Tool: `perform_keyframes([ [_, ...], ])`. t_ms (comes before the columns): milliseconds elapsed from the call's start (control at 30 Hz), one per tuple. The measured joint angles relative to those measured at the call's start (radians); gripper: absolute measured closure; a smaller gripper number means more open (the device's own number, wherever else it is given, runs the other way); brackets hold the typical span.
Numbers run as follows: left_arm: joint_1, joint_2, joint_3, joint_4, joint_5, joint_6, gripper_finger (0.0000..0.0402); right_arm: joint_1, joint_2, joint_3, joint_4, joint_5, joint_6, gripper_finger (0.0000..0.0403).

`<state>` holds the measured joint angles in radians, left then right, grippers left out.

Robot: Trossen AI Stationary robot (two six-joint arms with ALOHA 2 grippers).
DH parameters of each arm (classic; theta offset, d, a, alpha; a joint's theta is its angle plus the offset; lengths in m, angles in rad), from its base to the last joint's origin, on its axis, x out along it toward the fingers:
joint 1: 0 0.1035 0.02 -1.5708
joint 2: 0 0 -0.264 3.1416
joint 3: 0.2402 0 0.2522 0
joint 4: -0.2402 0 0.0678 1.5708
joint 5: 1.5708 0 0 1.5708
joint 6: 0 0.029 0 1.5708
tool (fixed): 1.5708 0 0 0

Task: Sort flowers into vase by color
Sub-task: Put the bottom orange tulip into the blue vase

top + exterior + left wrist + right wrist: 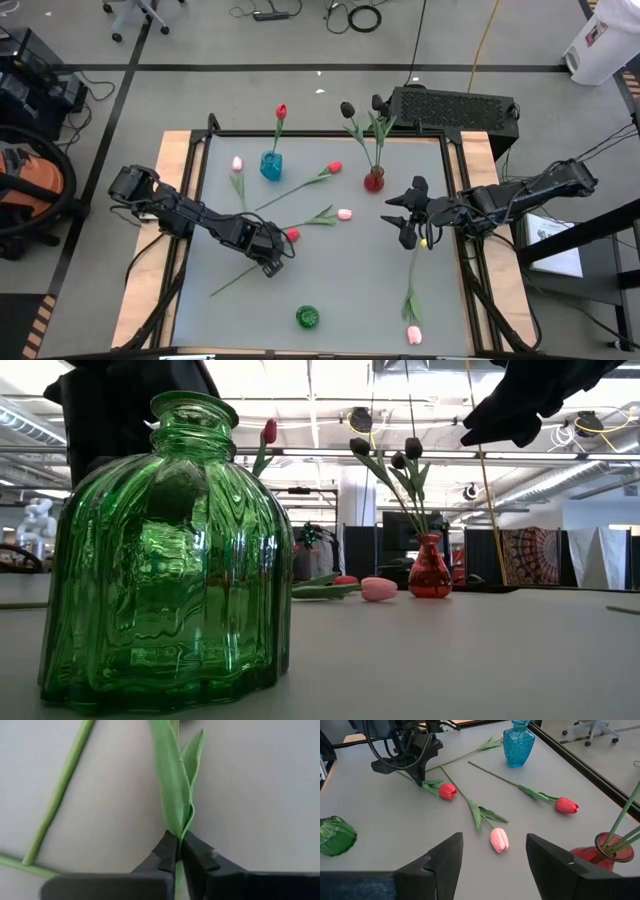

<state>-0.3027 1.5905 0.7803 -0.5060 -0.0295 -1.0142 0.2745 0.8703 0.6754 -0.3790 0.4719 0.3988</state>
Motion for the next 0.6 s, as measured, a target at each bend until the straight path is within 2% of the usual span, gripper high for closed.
perform_keyframes([
  [267,-0.001,0.001,0.023,0.000,-0.011,0.033,0.0395,0.000,0.000,0.000,-0.002,0.003,0.000,0.0193],
  [600,0.000,-0.002,0.085,-0.003,-0.108,0.061,0.0398,0.000,0.000,0.000,-0.017,0.004,0.000,0.0193],
])
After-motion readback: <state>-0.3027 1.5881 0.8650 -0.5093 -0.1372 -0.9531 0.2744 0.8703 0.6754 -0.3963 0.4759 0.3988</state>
